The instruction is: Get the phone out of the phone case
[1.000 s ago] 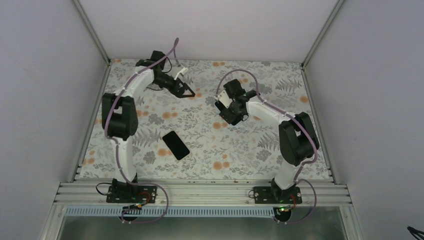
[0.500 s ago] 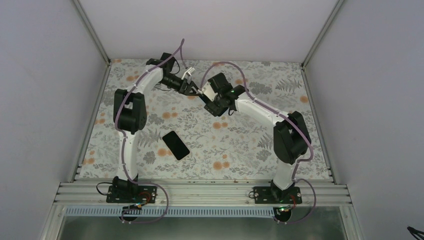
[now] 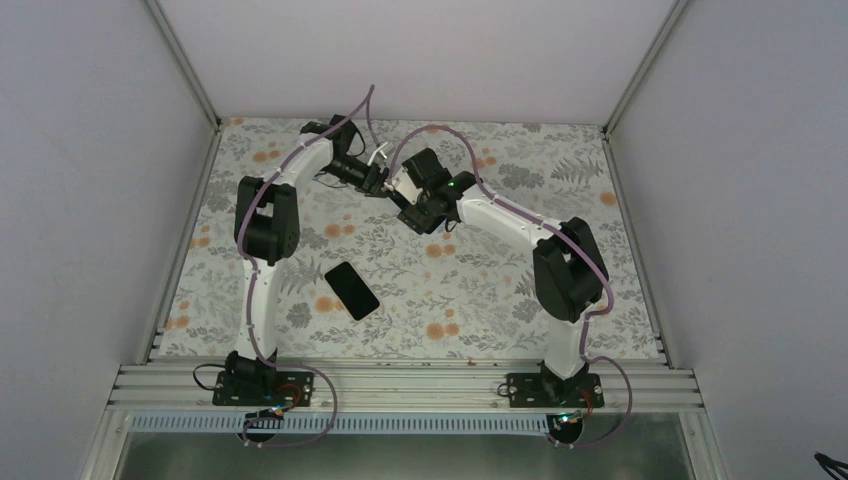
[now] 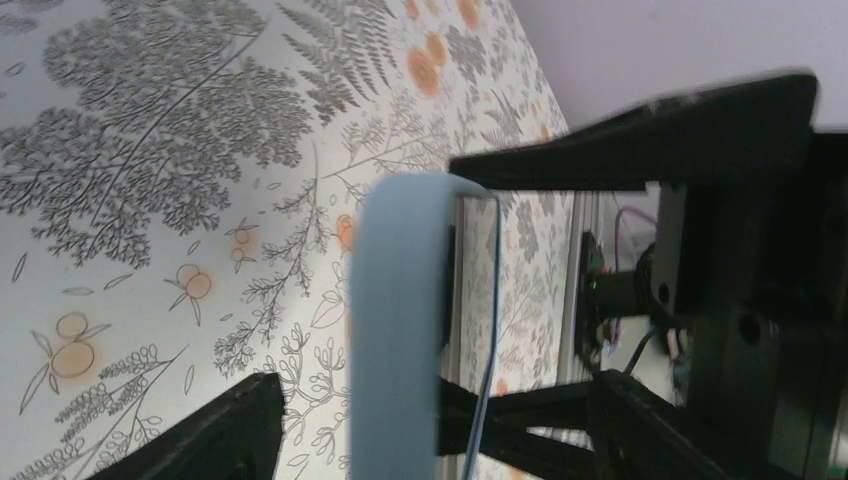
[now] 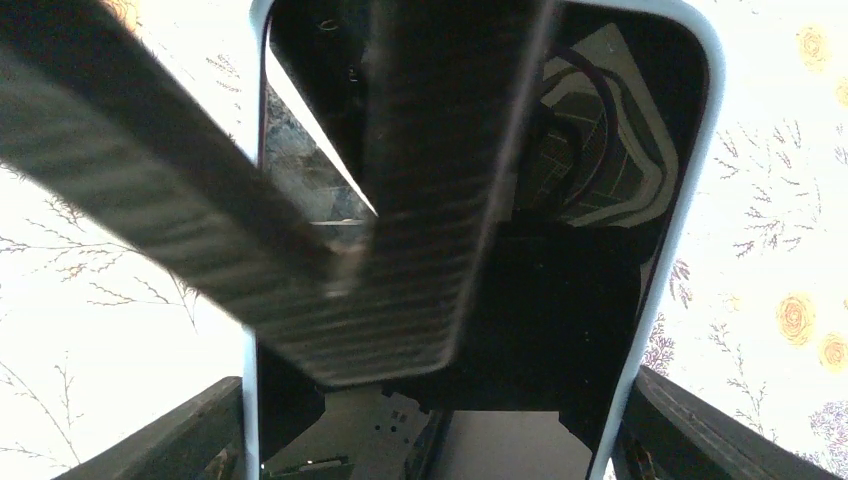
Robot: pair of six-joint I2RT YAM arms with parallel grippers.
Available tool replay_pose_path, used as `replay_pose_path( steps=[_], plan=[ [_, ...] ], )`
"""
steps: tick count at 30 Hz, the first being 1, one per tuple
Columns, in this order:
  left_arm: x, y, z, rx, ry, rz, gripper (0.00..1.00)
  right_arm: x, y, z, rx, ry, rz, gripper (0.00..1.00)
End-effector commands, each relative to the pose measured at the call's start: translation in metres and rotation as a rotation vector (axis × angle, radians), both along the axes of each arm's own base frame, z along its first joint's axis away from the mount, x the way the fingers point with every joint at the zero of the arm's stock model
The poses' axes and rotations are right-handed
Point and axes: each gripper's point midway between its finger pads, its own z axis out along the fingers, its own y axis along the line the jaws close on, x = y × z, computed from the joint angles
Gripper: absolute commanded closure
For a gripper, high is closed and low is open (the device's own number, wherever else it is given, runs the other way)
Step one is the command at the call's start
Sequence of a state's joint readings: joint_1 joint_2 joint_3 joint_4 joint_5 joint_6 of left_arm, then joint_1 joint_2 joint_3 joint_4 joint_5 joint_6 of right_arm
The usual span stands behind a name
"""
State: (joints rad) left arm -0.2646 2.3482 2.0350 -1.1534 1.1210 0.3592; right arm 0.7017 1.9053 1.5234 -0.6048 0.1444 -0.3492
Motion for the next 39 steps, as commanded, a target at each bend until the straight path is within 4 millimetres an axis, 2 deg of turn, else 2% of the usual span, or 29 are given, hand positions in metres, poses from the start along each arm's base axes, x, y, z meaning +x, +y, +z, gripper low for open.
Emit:
replay_pose_path(
  steps=[1,5,6,10,13,15,19,24,26,28,30,31,33,36,39],
  plan=[
    [-0.003,-0.005,0.015,-0.062,-0.004,-0.023,0.34,0.011,0.012,0.039,0.075,-0.1,-0.011,0.32],
    [-0.003,-0.006,0.019,-0.087,-0.005,-0.031,0.7,0.006,0.011,0.041,0.081,-0.094,-0.005,0.31],
    [-0.004,-0.007,0.021,-0.092,-0.01,-0.034,0.75,0.004,0.01,0.04,0.081,-0.09,-0.001,0.31],
    [-0.005,-0.009,0.033,-0.128,-0.038,-0.048,0.77,-0.002,0.011,0.043,0.1,-0.081,0.018,0.27],
    [-0.009,-0.009,0.044,-0.16,-0.077,-0.075,0.89,-0.011,0.012,0.048,0.118,-0.052,0.048,0.05],
    [-0.013,-0.008,0.051,-0.165,-0.099,-0.093,0.97,-0.021,0.007,0.051,0.121,-0.024,0.084,0.0],
    [-0.02,-0.002,0.061,-0.114,-0.236,-0.117,0.97,-0.046,-0.019,0.058,0.114,0.009,0.181,0.0],
    [-0.035,0.0,0.075,0.021,-0.527,-0.152,0.96,-0.074,-0.064,0.094,0.255,-0.008,0.306,0.0],
    [-0.044,-0.002,0.087,0.066,-0.662,-0.163,0.96,-0.084,-0.082,0.106,0.318,-0.014,0.363,0.0],
    [-0.055,-0.006,0.106,0.059,-0.793,-0.168,0.96,-0.092,-0.093,0.11,0.37,-0.003,0.411,0.0],
    [-0.069,-0.01,0.121,0.039,-0.902,-0.181,0.97,-0.101,-0.093,0.099,0.401,0.041,0.449,0.0],
    [-0.078,-0.012,0.133,0.018,-0.95,-0.187,0.98,-0.112,-0.089,0.092,0.412,0.071,0.513,0.0],
    [-0.092,-0.015,0.144,-0.034,-0.988,-0.208,0.98,-0.127,-0.082,0.084,0.447,0.077,0.624,0.0],
    [-0.109,-0.018,0.148,-0.084,-0.998,-0.241,0.98,-0.122,-0.079,0.086,0.461,-0.014,0.638,0.0],
    [-0.119,-0.02,0.143,-0.096,-0.984,-0.277,0.98,-0.116,-0.08,0.085,0.446,-0.071,0.637,0.01]
  ],
)
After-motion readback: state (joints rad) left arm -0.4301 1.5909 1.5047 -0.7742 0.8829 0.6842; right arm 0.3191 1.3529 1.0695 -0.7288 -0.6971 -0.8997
